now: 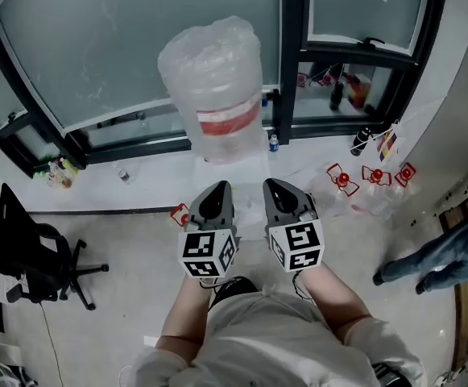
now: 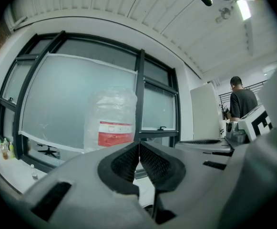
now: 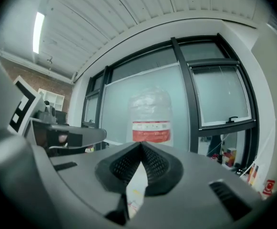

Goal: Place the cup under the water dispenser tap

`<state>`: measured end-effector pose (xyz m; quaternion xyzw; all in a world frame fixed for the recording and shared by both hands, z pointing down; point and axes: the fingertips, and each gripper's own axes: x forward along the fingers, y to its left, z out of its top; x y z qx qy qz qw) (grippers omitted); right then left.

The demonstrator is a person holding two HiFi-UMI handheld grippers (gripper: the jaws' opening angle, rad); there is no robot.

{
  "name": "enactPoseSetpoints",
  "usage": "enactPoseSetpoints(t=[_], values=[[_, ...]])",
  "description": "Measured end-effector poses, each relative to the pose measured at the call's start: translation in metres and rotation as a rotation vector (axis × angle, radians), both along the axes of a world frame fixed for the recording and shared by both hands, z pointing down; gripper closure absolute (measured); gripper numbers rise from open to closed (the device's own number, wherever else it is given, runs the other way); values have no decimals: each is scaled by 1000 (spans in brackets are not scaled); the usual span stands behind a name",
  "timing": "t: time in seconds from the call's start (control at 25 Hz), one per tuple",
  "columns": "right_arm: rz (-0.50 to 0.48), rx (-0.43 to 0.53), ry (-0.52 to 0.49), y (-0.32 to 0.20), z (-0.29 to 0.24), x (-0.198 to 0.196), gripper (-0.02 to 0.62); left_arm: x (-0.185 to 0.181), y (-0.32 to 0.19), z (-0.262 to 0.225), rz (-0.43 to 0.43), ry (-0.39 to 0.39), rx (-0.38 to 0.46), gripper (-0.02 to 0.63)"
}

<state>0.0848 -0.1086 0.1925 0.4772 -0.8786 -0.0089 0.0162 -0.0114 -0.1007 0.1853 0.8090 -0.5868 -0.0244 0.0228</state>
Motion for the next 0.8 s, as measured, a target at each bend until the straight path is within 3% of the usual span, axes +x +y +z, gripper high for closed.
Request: enactPoseSetpoints(t=[0.8], values=[[-11, 17, -1, 14, 0, 16, 568, 36, 6, 7, 67, -57, -11, 586]])
